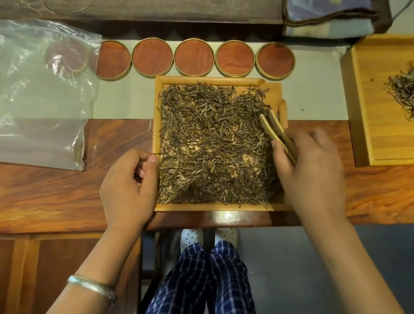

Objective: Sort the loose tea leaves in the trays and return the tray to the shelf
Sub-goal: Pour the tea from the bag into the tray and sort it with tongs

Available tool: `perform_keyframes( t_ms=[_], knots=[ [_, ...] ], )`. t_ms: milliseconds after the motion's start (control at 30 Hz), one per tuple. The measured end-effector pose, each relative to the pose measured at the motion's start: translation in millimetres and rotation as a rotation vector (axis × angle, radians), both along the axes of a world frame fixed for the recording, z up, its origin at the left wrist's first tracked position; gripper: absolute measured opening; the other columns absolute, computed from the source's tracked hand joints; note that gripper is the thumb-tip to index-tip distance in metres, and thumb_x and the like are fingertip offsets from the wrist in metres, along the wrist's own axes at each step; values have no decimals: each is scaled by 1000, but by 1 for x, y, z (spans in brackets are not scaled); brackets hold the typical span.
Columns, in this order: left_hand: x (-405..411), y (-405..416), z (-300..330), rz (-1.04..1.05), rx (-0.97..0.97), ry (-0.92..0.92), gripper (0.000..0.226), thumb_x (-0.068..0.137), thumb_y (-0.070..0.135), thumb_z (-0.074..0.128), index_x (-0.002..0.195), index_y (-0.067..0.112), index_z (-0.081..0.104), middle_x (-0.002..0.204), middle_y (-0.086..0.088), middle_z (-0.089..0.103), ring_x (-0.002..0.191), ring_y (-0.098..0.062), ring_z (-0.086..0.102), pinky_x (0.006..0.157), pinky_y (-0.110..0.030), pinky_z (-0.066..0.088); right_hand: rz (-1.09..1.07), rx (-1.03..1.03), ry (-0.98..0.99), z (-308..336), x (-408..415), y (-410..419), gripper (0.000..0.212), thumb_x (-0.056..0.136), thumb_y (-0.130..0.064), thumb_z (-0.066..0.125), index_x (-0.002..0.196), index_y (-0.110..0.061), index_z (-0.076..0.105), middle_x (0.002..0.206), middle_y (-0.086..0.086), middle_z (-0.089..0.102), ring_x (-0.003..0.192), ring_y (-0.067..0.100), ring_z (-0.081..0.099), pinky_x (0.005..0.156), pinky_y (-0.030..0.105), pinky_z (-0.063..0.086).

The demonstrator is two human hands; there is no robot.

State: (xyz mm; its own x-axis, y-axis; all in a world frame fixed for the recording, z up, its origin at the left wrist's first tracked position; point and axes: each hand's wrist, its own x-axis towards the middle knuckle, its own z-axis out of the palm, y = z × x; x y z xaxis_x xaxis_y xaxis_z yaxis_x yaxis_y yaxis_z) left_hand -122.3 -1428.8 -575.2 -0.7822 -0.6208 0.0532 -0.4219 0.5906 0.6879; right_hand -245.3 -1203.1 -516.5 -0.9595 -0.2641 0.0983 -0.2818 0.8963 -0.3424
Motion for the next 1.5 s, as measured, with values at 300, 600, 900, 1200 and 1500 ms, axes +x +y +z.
perform_keyframes(
  t_ms=[300,600,900,1200,1500],
  knots=[
    [0,0,0,17,20,-17,14,91,36,48,78,31,53,65,10,52,61,-4,48,56,-10,30,7,-9,-33,0,-19,-38,30,94,-28,53,111,-5,63,99,15,55,93,33,54,68,32,40],
    [0,0,-1,40,39,-52,15,90,37,49,78,31,54,67,9,55,66,-1,52,56,-11,28,55,20,-72,1,-25,-58,30,95,-30,50,111,-7,62,102,13,55,97,29,53,71,33,41],
    [0,1,-2,60,53,-78,16,89,41,48,77,31,53,65,9,54,66,-3,52,54,-18,30,128,-15,-50,4,-15,-84,32,95,-30,51,113,-7,63,102,11,55,99,25,51,68,28,35],
    [1,0,-1,60,59,-93,16,88,42,47,76,33,51,65,8,54,67,-2,52,54,-18,29,127,-43,-42,5,-16,-83,30,96,-28,52,110,-5,64,100,11,54,96,25,51,68,26,35],
    [-1,-1,0,59,54,-77,15,89,41,47,76,35,51,65,9,54,69,-1,53,56,-16,30,34,-33,-54,-2,-28,-54,31,94,-26,55,113,-3,62,101,17,56,94,32,54,76,35,41]
  ],
)
